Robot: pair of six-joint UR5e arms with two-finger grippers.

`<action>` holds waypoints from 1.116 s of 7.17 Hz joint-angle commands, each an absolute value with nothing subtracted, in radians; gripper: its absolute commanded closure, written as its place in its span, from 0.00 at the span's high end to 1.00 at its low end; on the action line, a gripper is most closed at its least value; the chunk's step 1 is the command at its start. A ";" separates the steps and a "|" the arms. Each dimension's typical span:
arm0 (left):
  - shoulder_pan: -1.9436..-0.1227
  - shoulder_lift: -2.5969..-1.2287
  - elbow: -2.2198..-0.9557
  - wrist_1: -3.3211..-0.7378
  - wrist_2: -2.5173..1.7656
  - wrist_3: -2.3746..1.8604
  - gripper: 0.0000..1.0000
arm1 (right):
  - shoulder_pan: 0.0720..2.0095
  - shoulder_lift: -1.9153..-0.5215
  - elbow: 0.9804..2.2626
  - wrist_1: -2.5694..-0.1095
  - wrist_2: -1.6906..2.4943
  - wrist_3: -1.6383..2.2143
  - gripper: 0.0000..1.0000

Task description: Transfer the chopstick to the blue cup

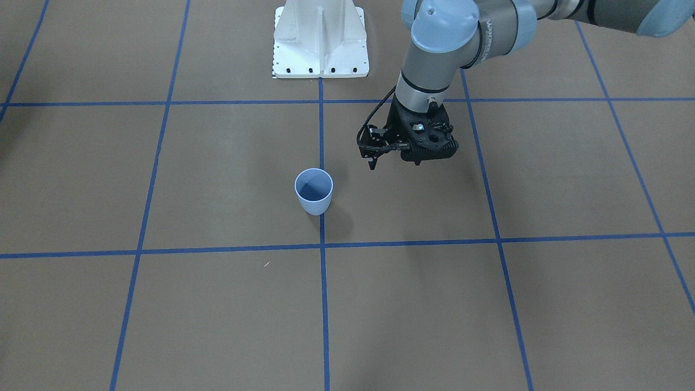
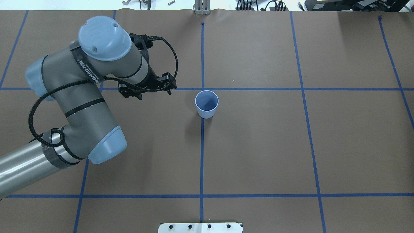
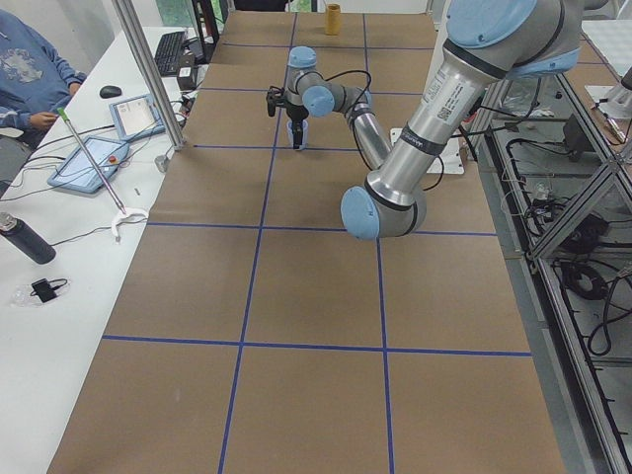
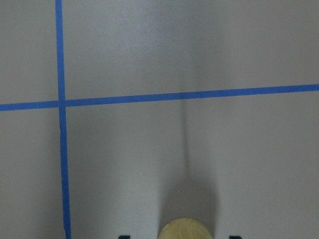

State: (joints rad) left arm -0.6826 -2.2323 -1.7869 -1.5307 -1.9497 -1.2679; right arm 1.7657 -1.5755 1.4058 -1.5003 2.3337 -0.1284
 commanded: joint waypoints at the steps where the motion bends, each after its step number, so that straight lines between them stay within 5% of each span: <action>1: -0.683 -2.232 -1.787 -1.531 -1.950 -1.269 0.98 | 1.767 -1.585 1.416 -1.560 2.341 -0.136 0.73; 8: -0.675 -2.233 -1.786 -1.534 -1.927 -1.284 0.98 | 1.715 -1.528 1.399 -1.802 2.234 -0.426 0.58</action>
State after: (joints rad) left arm -0.6759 -2.2329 -1.7856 -1.5338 -1.9285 -1.2816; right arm 1.7035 -1.5360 1.4019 -1.7736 2.2503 -0.3819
